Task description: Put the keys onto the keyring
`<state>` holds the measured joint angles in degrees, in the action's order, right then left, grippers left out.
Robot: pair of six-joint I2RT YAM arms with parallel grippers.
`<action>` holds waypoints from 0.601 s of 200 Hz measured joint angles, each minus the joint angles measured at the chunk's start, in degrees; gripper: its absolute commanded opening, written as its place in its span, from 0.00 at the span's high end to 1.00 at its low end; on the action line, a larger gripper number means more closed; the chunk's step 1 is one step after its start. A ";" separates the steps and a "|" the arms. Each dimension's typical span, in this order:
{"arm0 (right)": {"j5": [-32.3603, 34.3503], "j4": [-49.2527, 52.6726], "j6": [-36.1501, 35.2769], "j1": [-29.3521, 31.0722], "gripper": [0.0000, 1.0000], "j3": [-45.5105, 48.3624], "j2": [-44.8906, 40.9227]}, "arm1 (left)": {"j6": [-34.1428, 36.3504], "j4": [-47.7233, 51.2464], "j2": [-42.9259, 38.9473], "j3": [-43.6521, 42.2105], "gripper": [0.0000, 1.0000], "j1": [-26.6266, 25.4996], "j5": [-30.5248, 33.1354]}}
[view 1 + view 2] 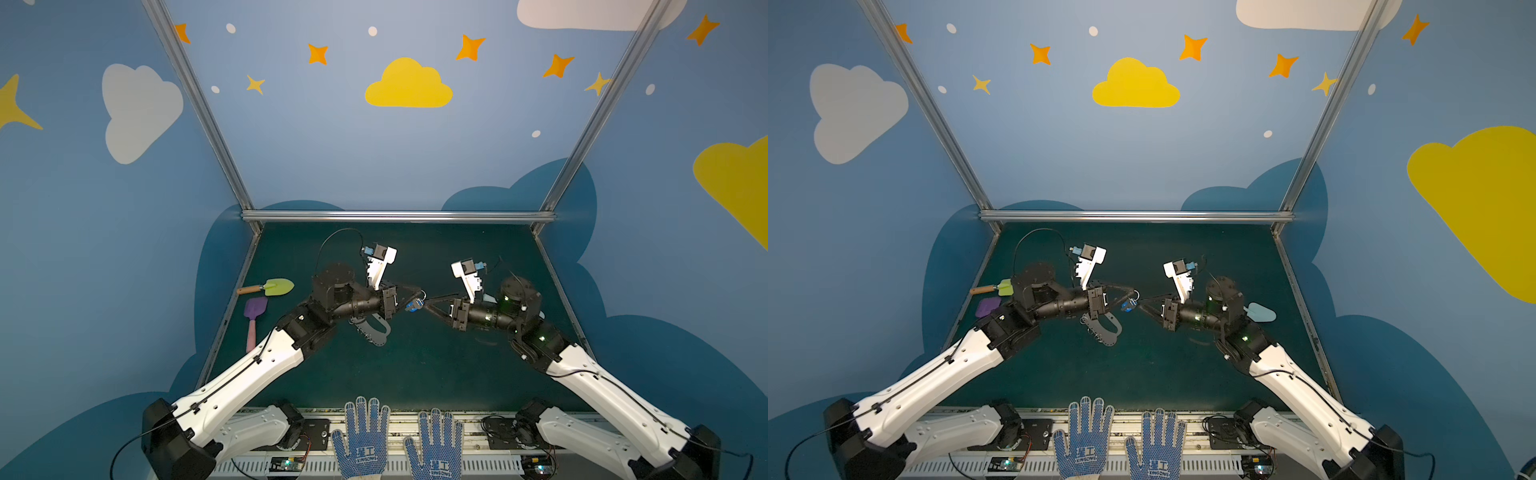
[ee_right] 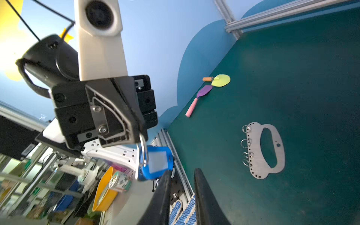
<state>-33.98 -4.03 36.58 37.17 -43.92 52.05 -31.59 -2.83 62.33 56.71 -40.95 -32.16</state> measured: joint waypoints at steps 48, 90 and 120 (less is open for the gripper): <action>0.90 -7.63 4.13 -0.31 0.84 3.50 -2.45 | -0.63 -0.50 -0.44 -0.61 0.96 0.00 1.53; -2.10 -12.13 5.40 2.58 0.86 3.06 1.70 | -1.51 -1.31 -0.20 -0.61 0.96 -0.13 1.66; -3.58 -12.41 4.55 4.81 0.86 2.21 4.11 | -1.95 -1.75 -0.13 -0.81 0.96 -0.37 1.64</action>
<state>-37.56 -16.45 41.12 41.98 -41.71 56.16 -33.54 -4.58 62.19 55.90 -41.32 -30.52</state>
